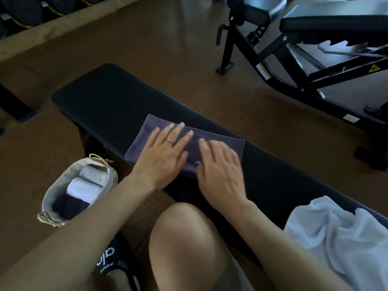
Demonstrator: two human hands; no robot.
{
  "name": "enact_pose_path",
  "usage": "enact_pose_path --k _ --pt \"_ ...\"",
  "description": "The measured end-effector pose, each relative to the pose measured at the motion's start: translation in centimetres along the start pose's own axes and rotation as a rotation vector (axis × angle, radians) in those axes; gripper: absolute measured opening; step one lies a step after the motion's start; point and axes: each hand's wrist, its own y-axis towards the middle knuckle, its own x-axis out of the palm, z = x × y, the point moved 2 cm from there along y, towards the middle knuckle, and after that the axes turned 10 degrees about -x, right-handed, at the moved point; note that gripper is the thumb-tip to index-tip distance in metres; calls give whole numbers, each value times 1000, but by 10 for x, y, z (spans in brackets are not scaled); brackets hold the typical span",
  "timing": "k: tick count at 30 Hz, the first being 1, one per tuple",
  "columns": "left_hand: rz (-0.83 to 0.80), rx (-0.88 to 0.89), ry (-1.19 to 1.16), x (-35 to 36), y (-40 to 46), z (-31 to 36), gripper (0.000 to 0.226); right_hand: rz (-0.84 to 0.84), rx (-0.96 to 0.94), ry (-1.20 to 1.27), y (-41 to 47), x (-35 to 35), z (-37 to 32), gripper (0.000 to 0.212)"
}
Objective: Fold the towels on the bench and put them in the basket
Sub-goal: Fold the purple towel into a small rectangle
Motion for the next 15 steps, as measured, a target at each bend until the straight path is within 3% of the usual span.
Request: enact_pose_path --k 3,5,11,15 --pt "-174 -81 -19 27 -2 -11 62 -246 -80 24 9 27 7 61" --pt "-186 -139 -34 36 -6 -33 68 -313 -48 0 2 33 21 63" --pt "-216 -298 43 24 -9 -70 70 -368 131 -35 -16 18 41 65" --pt "-124 -161 74 17 5 -25 74 -254 14 5 13 18 19 63"
